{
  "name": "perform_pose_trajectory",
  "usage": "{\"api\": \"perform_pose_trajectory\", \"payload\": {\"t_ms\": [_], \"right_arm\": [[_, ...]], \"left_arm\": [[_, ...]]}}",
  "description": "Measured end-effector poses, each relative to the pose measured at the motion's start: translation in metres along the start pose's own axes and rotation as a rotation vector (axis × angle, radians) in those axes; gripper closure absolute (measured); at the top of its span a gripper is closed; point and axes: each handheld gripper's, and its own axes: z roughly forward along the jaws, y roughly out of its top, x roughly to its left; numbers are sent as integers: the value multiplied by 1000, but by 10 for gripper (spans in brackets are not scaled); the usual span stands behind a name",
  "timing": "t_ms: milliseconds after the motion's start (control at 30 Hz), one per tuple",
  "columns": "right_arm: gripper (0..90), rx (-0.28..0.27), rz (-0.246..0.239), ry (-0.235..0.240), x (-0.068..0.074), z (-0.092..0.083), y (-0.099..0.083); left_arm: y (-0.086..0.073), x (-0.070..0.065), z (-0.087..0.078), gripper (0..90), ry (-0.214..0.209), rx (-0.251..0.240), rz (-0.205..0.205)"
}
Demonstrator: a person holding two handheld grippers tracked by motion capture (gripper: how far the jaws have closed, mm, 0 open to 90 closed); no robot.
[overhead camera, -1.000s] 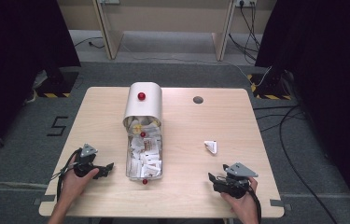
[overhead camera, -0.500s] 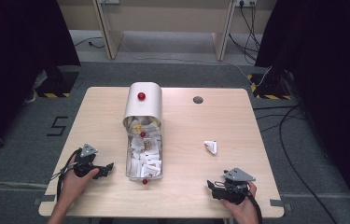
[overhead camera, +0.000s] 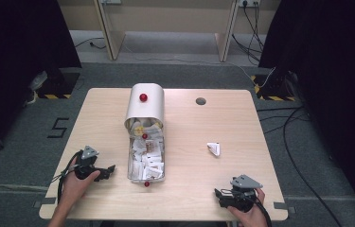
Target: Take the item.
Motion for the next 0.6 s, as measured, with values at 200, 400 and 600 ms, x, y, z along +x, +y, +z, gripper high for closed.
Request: {"api": "perform_pose_trajectory", "payload": {"t_ms": [200,400,600], "right_arm": [[153,-22,-2,-6,1,-4,-7],[152,-62,10,-14,5,-9,-16],[151,-81,5,-15,6,-12,-22]], "left_arm": [[0,0,0,0,0,0,0],[0,0,0,0,0,0,0],[0,0,0,0,0,0,0]]}}
